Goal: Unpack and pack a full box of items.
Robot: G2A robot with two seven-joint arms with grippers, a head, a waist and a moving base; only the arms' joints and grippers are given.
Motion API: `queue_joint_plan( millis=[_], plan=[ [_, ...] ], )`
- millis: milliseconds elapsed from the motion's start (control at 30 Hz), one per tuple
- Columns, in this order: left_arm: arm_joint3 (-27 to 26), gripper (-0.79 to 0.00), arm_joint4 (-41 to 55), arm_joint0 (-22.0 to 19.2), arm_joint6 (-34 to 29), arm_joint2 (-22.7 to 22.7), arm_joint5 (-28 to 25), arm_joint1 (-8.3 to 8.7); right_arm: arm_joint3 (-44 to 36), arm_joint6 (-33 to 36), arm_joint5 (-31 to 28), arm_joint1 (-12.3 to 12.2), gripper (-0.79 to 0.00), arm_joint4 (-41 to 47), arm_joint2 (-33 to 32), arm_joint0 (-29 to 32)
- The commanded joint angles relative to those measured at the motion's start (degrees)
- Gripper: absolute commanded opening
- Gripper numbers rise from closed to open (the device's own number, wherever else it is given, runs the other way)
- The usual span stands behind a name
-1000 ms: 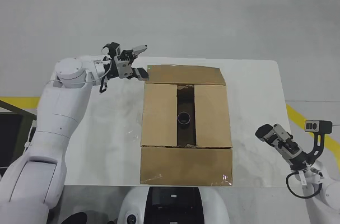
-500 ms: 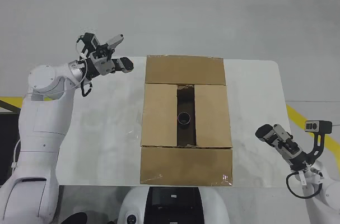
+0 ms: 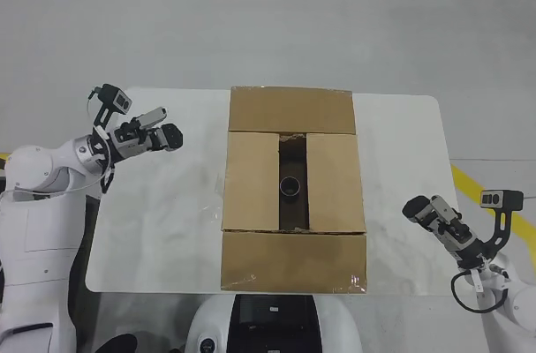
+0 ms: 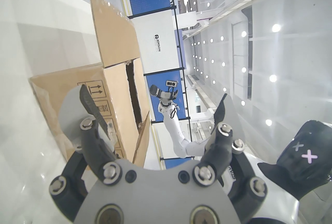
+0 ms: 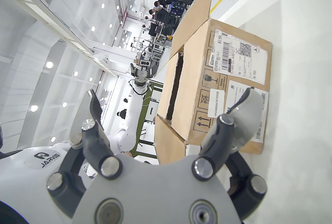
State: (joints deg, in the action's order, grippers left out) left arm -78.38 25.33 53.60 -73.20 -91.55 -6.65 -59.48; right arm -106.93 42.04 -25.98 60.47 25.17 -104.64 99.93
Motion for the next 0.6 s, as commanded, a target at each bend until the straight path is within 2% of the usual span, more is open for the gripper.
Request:
queue_joint_plan(
  millis=[0, 167, 333, 467, 567],
  plan=[
    [-1.3, 0.000, 1.3, 1.5, -1.9, -1.1, -0.2, 0.33, 0.0, 0.0, 0.0, 0.0, 0.000, 0.0, 0.0, 0.0],
    [-1.2, 0.000, 0.6, 2.9, -4.3, -3.0, -0.3, 1.18, -0.9, -1.8, 1.7, 0.1, 0.000, 0.7, -0.1, -0.2],
    [-0.1, 0.000, 2.0, 2.4, -4.2, -4.2, -2.0, 1.63, -6.0, -1.5, 3.3, 0.2, 0.000, 3.6, 0.5, -0.2],
    [1.2, 0.000, 2.1, 1.6, -2.8, -4.2, -3.7, 1.86, -9.0, 0.5, 6.0, 0.3, 0.000, 6.2, 4.2, -1.2],
    [3.4, 0.000, 2.0, 1.0, 1.5, -4.1, -2.8, 1.87, -9.8, 2.0, 8.2, 0.5, 0.000, 6.6, 9.4, -3.0]
  ],
)
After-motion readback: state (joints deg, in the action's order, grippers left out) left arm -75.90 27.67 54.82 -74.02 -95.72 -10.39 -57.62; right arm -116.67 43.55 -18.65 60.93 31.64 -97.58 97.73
